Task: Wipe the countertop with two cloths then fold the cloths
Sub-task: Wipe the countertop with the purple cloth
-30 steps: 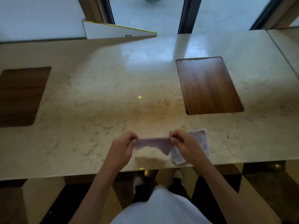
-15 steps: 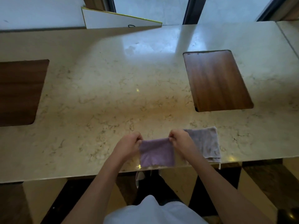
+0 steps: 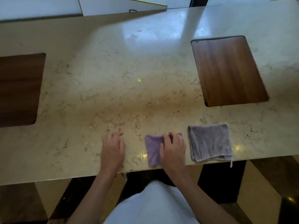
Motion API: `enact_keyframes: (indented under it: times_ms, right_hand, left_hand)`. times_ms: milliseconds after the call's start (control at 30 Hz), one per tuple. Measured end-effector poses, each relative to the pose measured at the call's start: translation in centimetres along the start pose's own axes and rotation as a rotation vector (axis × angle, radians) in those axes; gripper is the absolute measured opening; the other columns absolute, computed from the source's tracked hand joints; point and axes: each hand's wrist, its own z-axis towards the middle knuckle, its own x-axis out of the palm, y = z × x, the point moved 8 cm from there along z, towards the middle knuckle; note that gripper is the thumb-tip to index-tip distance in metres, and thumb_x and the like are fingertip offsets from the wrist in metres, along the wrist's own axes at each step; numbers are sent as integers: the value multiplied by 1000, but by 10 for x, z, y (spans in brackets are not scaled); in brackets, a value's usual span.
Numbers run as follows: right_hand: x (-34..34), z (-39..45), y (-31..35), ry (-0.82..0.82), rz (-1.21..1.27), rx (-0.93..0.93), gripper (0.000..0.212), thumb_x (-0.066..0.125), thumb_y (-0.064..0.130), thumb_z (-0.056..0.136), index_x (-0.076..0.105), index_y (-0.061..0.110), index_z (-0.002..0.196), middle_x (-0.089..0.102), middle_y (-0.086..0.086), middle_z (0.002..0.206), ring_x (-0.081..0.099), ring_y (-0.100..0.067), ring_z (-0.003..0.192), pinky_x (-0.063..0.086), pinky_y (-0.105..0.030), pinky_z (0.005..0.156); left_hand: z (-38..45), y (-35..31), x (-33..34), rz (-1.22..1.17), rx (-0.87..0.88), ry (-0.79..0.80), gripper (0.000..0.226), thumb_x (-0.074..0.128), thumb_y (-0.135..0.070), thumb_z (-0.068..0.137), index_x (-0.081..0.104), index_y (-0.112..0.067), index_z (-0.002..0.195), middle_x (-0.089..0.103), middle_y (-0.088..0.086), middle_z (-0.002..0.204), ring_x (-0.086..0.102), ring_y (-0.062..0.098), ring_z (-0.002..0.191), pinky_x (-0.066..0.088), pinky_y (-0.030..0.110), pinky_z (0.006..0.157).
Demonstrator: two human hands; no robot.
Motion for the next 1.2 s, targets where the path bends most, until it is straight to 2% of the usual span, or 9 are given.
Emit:
enact_keyframes:
  times_ms: [133,267,367,567,733,833,933,1067,1200]
  right_hand:
    - [17,-4,6,56,-120,96,50,47,41,94,51,21,140,46,-23,144,43,-46,133,36,-60,108]
    - [43,-13,23,138,-228,130,63,19,58,104,32,27,157,25,-30,160,20,-50,149,15,-66,117]
    - [60,-25,59,114,-215,143,64,16,59,104,26,28,159,19,-25,164,13,-49,151,13,-65,119]
    - [83,-74,111,156,-172,-147,53,25,51,108,24,35,159,15,-10,168,8,-37,155,17,-57,122]
    - [41,-38,-13,82,-204,298,58,11,52,106,9,33,161,3,-4,170,0,-32,156,15,-56,123]
    - [41,-18,12,37,-154,408,59,6,52,105,-3,31,160,-7,-2,170,-10,-30,155,3,-53,125]
    - [75,-33,111,108,-102,123,62,11,52,107,-6,24,159,-12,-3,169,-15,-32,154,-2,-53,125]
    - [105,-84,185,228,-101,-348,55,24,48,108,17,30,160,12,-3,169,3,-32,156,10,-52,125]
    - [76,-54,103,188,-219,-205,60,23,41,109,-2,22,159,-7,-12,169,-6,-34,155,8,-58,124]
  left_hand:
    - [0,52,-32,260,29,-64,48,67,-11,88,53,-4,133,50,25,139,49,44,124,41,59,100]
    - [13,121,-61,314,28,-22,53,56,-19,94,44,-5,144,40,26,152,37,46,139,30,64,109]
    - [26,155,-70,276,94,34,60,38,-33,95,42,-6,147,38,25,154,35,45,141,31,63,109]
    - [25,161,-54,330,239,111,61,30,-42,99,37,-17,154,32,17,162,25,37,150,18,56,117]
    - [23,163,-52,371,225,98,60,31,-42,99,35,-20,155,30,15,163,23,35,151,16,55,119]
    - [23,163,-49,396,206,93,60,31,-42,99,33,-22,155,26,12,165,20,32,153,13,52,121]
    - [24,164,-49,403,190,92,60,29,-43,99,31,-24,156,25,10,166,18,30,154,11,51,121]
    - [23,163,-49,416,176,90,60,28,-44,100,30,-25,156,24,9,166,17,29,154,10,48,121]
    - [25,164,-50,420,184,104,60,25,-45,100,27,-25,157,22,8,167,15,27,155,7,46,122]
